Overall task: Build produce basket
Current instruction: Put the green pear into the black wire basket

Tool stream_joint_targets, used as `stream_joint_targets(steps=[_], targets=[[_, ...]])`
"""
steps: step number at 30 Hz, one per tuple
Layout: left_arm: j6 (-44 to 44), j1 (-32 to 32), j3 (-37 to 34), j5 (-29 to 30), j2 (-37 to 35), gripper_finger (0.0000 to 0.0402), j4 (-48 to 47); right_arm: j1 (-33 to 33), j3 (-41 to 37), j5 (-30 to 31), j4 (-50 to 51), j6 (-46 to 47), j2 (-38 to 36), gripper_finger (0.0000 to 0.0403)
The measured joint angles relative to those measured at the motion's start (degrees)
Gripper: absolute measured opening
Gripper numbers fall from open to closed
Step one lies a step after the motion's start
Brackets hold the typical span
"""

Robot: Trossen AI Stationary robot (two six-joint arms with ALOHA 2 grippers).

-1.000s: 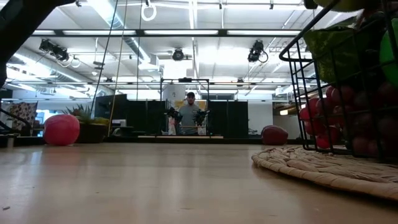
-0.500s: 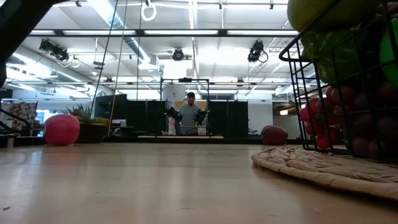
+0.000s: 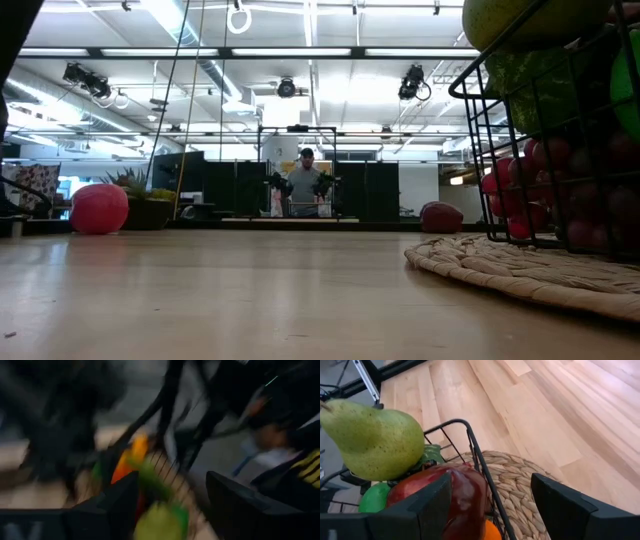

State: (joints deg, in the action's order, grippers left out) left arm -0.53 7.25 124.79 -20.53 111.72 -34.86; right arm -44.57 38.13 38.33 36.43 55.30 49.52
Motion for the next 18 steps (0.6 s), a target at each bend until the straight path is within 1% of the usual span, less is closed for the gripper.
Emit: stream_joint_targets(steps=[2, 5, 9, 11, 14, 16, 18], targets=[[-0.08, 0.05, 0.04, 4.92, -0.53, 0.0234, -7.11, 0.02, 0.00, 1.14, -0.87, -1.06, -0.13, 0.0275], [-0.10, 0.42, -0.38, 12.78, -0.70, 0.0227, -17.89, 0.22, 0.00, 3.42, -5.92, -5.73, -0.66, 0.0275], [0.11, 0.46, -2.43, 21.42, -0.76, 0.0217, -23.39, 0.60, 0.00, 6.22, -15.46, -14.79, -1.66, 0.0275], [0.70, 0.39, -4.42, 23.37, -0.69, 0.0212, -24.39, 0.61, 0.00, 8.31, -20.49, -20.81, -1.48, 0.0275], [1.99, -0.26, -6.68, 24.32, -0.72, 0.0204, -27.03, 0.67, 0.04, 10.10, -27.91, -28.33, 0.24, 0.0275], [3.17, -0.93, -8.93, 24.82, -0.78, 0.0199, -28.82, 0.92, 0.04, 9.68, -33.31, -32.59, 2.12, 0.0275], [4.03, -1.56, -11.32, 24.87, -0.70, 0.0195, -29.55, 1.29, 0.04, 7.37, -39.08, -36.92, 4.32, 0.0275]])
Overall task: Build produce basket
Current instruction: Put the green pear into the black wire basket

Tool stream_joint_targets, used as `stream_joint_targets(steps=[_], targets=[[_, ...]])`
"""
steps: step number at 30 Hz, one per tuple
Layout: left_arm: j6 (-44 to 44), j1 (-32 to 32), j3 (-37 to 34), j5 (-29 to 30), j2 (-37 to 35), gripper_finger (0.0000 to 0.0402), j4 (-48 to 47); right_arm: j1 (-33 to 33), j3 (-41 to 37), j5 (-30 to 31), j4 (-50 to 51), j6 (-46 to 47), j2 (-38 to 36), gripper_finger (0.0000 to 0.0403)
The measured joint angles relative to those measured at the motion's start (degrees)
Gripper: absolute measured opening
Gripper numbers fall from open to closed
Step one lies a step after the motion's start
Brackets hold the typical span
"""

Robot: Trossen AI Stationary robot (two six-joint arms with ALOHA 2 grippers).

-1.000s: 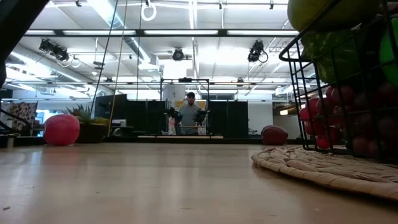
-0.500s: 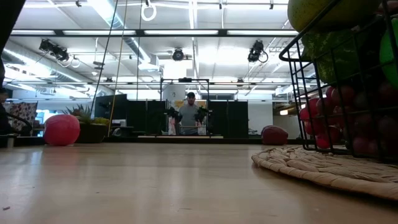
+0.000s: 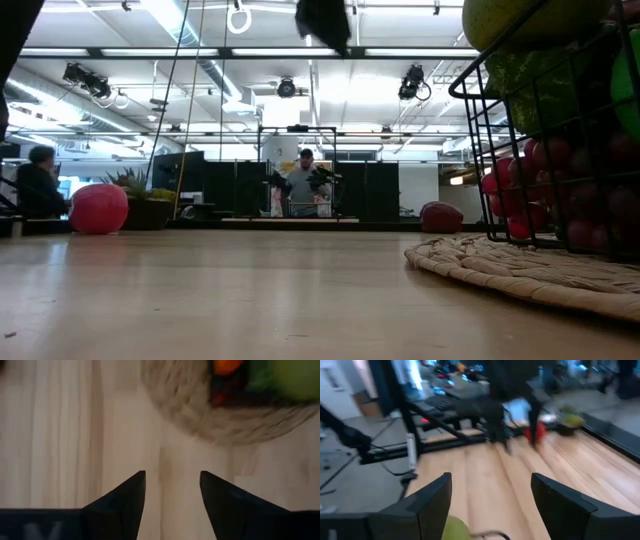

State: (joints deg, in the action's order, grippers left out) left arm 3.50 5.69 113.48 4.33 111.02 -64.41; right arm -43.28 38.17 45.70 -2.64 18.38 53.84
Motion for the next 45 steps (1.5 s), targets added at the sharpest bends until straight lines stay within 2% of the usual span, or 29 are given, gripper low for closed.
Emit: stream_joint_targets(steps=[5, 7, 9, 14, 21, 28, 34, 39, 45], targets=[[0.42, -0.80, -5.28, 0.05, -0.02, 0.0186, 0.06, 1.70, 0.05, -5.14, -16.99, -9.49, 6.04, 0.0275], [0.23, -1.03, -7.21, 0.01, -0.02, 0.0182, 0.29, 2.55, 1.44, -5.24, -17.43, -10.49, 8.63, 0.0275], [0.12, -1.21, -8.63, -0.01, -0.02, 0.0178, 0.26, 3.58, 4.73, -5.27, -11.71, -10.19, 11.29, 0.0275], [-0.95, -2.05, -11.94, 0.31, -1.85, 0.0164, 1.76, 5.41, 17.50, -5.31, 10.63, -4.27, 19.78, 0.0275], [-0.89, -3.61, -24.27, 0.57, -13.08, 0.0135, 14.19, 5.68, 35.36, -6.88, 31.93, 3.41, 30.18, 0.0275], [1.88, -3.97, -38.66, 0.67, -25.00, 0.0117, 26.49, 9.47, 51.85, -16.18, 49.76, 6.74, 39.84, 0.0275], [5.12, -2.63, -47.74, 0.60, -29.57, 0.0112, 33.16, 16.37, 64.02, -28.24, 66.47, 7.71, 48.58, 0.0275], [6.39, -1.62, -54.21, 0.60, -31.15, 0.0112, 38.02, 20.48, 67.46, -38.58, 74.95, 13.06, 53.39, 0.0275], [5.93, -1.61, -57.83, 0.66, -31.32, 0.0112, 41.72, 19.75, 67.54, -43.00, 84.52, 21.00, 54.89, 0.0275]])
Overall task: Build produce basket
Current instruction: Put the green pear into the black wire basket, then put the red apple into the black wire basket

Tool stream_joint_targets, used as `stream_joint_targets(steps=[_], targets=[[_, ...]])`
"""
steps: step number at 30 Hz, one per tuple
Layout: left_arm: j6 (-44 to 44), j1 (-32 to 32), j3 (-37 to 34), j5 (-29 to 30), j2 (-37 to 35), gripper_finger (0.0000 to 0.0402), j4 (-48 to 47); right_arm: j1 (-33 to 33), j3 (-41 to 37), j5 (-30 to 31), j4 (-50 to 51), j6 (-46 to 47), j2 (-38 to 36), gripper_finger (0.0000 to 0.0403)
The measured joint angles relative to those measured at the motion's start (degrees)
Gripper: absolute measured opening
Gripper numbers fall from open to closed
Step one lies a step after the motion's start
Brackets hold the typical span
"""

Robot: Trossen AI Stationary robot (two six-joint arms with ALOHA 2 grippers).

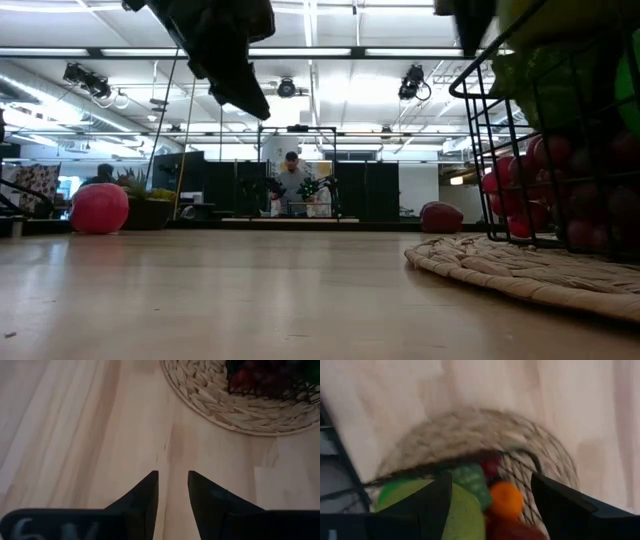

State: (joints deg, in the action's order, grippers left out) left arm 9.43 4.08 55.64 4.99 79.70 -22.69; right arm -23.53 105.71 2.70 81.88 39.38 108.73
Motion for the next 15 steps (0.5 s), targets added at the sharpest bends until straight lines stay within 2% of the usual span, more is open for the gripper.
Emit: stream_joint_targets(steps=[7, 15], targets=[[-1.84, 0.02, -1.01, 0.01, -0.09, 0.0110, 0.37, -5.13, 0.02, -0.88, 2.02, 11.04, -2.24, 0.0275], [-5.13, 0.00, -1.01, 0.03, -0.07, 0.0109, 0.19, -11.30, 0.02, 6.53, 2.10, 22.21, -3.29, 0.0275]])
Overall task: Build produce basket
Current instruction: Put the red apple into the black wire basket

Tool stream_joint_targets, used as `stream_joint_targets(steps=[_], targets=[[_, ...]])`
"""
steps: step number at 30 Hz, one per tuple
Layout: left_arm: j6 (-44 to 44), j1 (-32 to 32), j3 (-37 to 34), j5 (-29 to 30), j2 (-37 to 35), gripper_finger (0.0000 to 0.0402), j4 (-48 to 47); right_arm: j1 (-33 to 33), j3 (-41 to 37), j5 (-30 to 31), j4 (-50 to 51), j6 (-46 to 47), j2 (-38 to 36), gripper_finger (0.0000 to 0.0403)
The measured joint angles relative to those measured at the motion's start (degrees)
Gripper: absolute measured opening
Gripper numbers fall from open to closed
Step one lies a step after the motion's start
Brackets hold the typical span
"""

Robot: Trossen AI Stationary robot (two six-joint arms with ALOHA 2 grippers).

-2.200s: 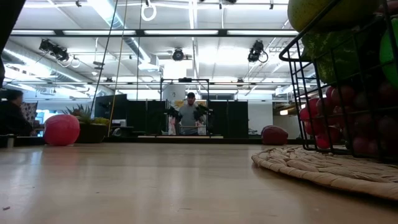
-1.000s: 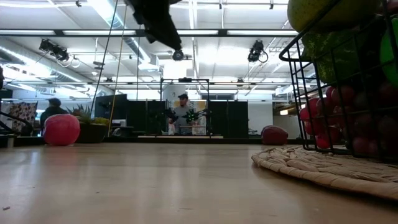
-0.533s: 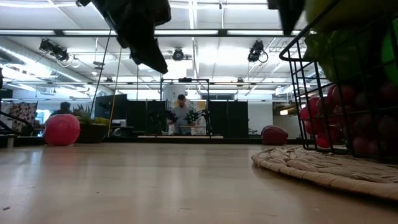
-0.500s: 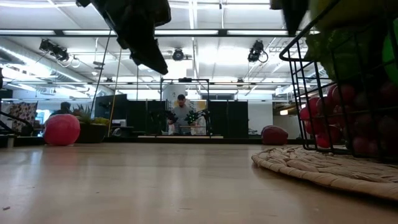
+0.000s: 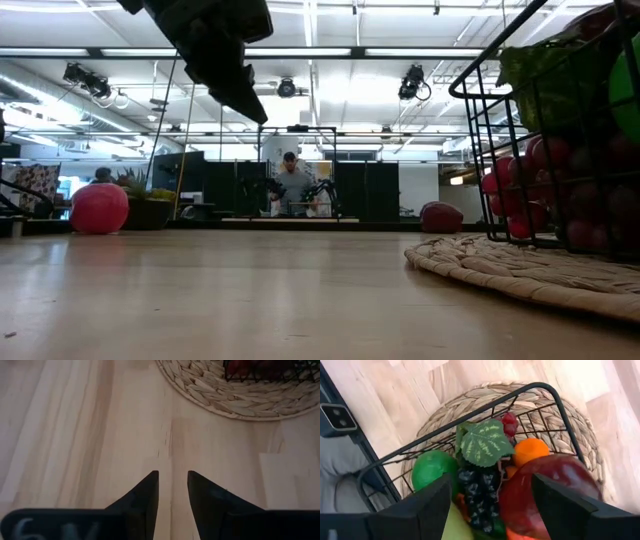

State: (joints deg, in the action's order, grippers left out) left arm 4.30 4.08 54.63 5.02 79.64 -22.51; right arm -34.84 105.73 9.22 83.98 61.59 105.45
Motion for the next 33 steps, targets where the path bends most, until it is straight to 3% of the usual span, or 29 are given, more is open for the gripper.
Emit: stream_joint_targets(steps=[11, 16, 21, 27, 33], targets=[[-7.82, -2.30, 0.02, 0.31, 0.00, 0.0110, -1.79, -6.35, 0.00, 2.17, -2.33, 14.83, 0.00, 0.0275], [-9.84, -5.28, 0.06, 0.64, 0.02, 0.0110, -1.93, -8.00, -0.02, 10.00, -3.05, 15.80, 0.14, 0.0275], [-8.56, -9.25, 0.11, 11.49, 0.02, 0.0113, -8.41, -8.24, -0.02, 21.20, -3.10, 13.07, 0.39, 0.0275], [1.38, -14.58, 0.11, 26.11, 0.05, 0.0132, -21.04, -6.76, -0.04, 31.89, -3.12, 6.23, 0.42, 0.0275], [5.02, -22.91, 0.11, 29.84, 0.07, 0.0187, -31.13, -3.43, -2.53, 38.44, -3.23, -1.57, 0.42, 0.0275]])
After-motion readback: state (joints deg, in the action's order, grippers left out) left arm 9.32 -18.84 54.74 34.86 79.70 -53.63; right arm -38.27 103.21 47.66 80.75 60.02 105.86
